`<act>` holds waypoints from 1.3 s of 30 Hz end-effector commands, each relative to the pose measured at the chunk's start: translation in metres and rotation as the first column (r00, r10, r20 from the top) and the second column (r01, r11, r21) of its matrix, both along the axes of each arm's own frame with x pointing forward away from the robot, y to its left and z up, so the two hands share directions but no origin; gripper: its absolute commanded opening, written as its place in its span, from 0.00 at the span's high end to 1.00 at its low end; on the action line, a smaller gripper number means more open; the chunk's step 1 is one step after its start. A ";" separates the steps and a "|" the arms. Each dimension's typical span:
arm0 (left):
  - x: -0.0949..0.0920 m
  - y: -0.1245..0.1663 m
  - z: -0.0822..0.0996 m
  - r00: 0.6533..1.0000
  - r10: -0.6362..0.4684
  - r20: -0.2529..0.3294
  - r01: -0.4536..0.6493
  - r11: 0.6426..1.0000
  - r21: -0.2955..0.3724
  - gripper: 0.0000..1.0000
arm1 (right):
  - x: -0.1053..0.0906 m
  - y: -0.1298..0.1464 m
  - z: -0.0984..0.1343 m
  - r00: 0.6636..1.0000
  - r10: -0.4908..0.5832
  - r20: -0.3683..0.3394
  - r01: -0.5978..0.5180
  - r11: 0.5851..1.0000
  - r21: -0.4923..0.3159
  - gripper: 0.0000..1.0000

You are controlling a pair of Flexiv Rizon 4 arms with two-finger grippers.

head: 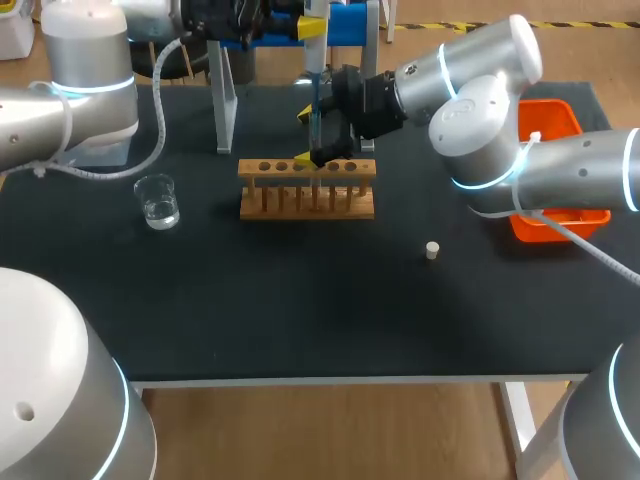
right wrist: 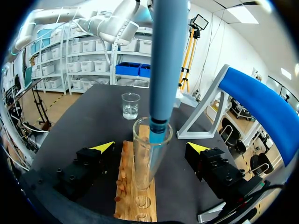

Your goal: Invert the test tube, pick up the pipette, mount the tip to pipette, aspirate from beaker and dispense into the tube, eject the tip, return the pipette, and cap with the stopper.

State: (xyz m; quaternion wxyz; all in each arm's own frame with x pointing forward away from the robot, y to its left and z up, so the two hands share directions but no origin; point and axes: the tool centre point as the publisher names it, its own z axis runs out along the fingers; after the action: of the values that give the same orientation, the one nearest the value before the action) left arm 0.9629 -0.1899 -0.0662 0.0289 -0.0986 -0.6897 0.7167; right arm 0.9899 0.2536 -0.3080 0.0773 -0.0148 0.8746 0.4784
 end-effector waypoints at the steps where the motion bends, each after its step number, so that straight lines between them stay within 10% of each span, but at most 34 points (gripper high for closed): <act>1: 0.004 0.000 -0.002 1.000 -0.009 0.001 0.009 1.000 0.001 1.00 | 0.000 -0.001 0.000 1.000 0.000 0.000 0.000 1.000 0.000 0.00; 39: 0.006 0.000 -0.007 1.000 -0.016 -0.002 0.016 1.000 0.005 1.00 | 0.000 -0.001 0.000 1.000 0.000 0.000 0.000 1.000 0.000 0.00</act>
State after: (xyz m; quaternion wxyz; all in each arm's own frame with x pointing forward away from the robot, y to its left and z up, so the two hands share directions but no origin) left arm 0.9663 -0.1911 -0.0729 0.0330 -0.1006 -0.6913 0.7148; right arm 0.9898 0.2536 -0.3080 0.0773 -0.0148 0.8746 0.4784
